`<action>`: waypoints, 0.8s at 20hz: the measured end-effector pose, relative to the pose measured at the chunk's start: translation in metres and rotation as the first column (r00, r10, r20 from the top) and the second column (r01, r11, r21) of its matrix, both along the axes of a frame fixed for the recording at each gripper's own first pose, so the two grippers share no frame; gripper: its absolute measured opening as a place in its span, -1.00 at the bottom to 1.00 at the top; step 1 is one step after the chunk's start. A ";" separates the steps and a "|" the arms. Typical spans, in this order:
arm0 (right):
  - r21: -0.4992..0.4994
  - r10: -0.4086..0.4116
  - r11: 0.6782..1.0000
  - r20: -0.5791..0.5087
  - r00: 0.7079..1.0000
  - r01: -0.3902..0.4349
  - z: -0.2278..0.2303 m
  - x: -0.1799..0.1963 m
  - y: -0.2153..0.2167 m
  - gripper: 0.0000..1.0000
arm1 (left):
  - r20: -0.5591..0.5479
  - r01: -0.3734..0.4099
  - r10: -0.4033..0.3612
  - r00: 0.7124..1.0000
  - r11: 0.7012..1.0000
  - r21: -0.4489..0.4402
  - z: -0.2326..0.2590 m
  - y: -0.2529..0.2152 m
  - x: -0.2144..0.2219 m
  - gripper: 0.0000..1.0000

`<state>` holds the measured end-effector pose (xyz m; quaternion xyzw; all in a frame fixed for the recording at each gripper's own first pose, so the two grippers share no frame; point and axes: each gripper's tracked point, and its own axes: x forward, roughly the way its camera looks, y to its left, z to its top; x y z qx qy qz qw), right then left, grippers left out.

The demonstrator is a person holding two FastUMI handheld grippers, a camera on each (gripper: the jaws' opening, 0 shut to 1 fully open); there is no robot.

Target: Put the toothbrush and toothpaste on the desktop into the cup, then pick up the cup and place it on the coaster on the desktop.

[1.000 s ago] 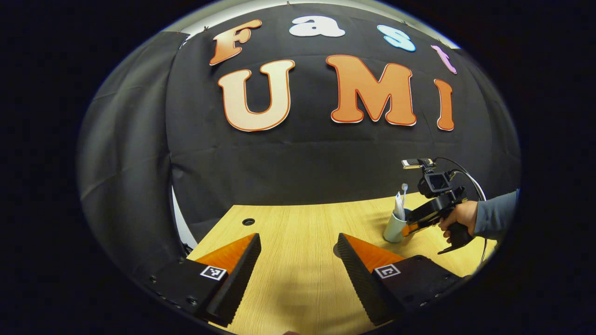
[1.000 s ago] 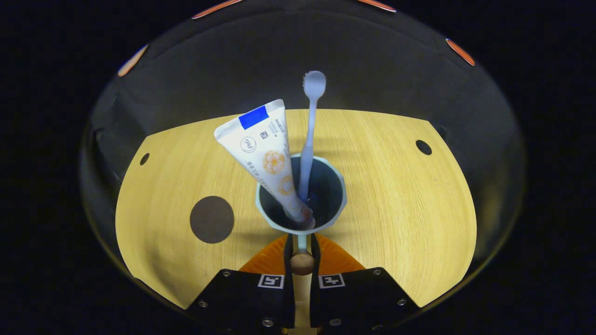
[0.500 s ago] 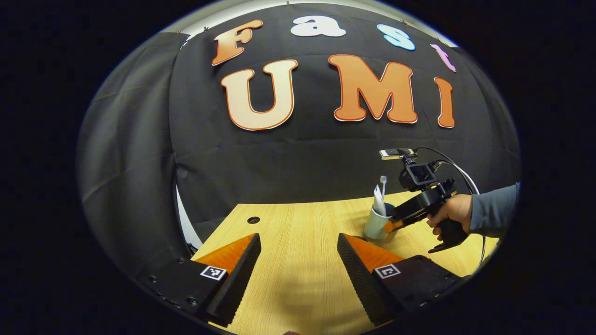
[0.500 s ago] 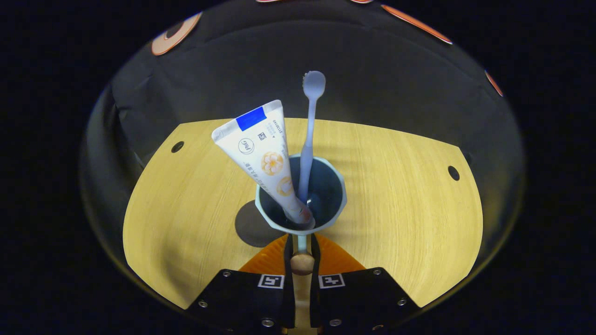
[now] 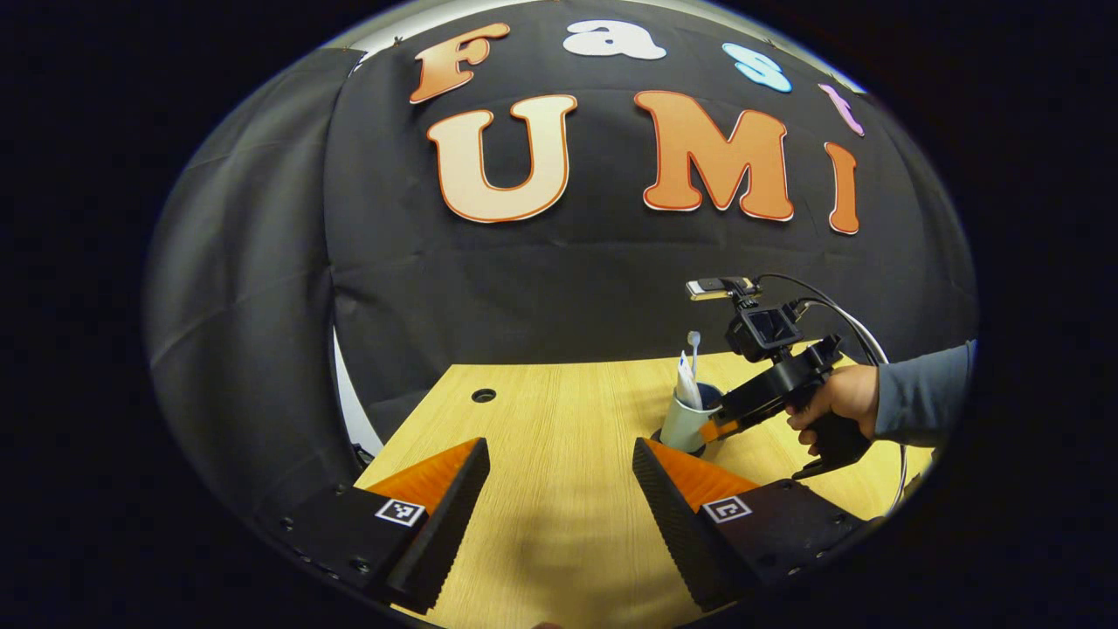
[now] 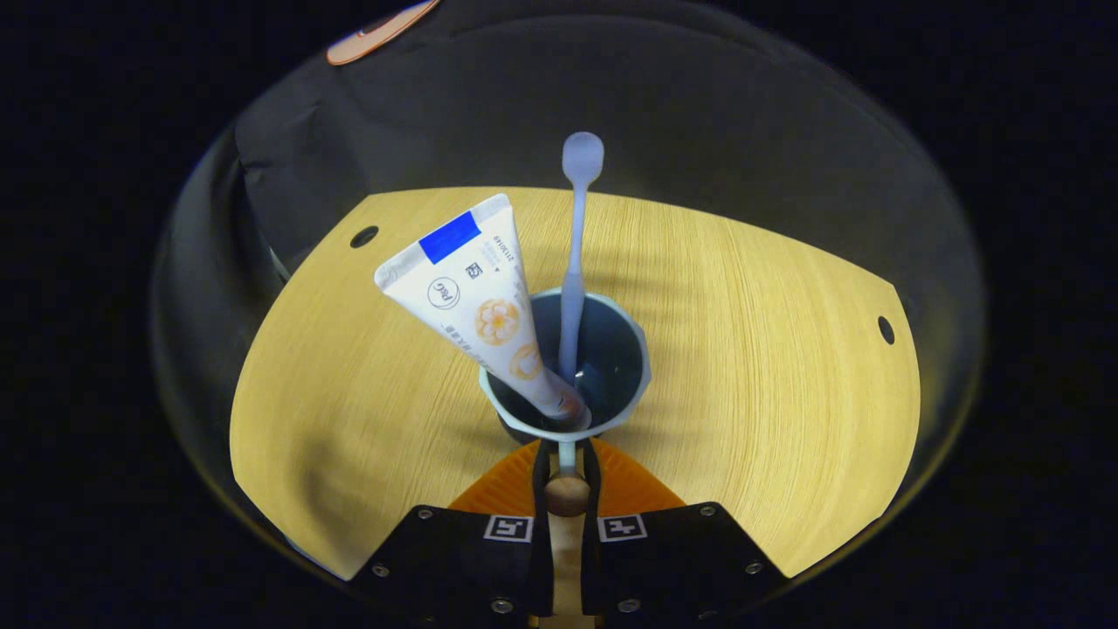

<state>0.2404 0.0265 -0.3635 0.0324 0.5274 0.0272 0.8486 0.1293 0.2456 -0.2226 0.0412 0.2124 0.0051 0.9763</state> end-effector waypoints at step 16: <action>0.131 -0.119 0.988 0.300 0.947 0.082 0.100 -0.041 -0.029 0.96 | 0.046 0.144 -0.143 0.989 0.989 -0.022 0.018 -0.022 0.029 0.99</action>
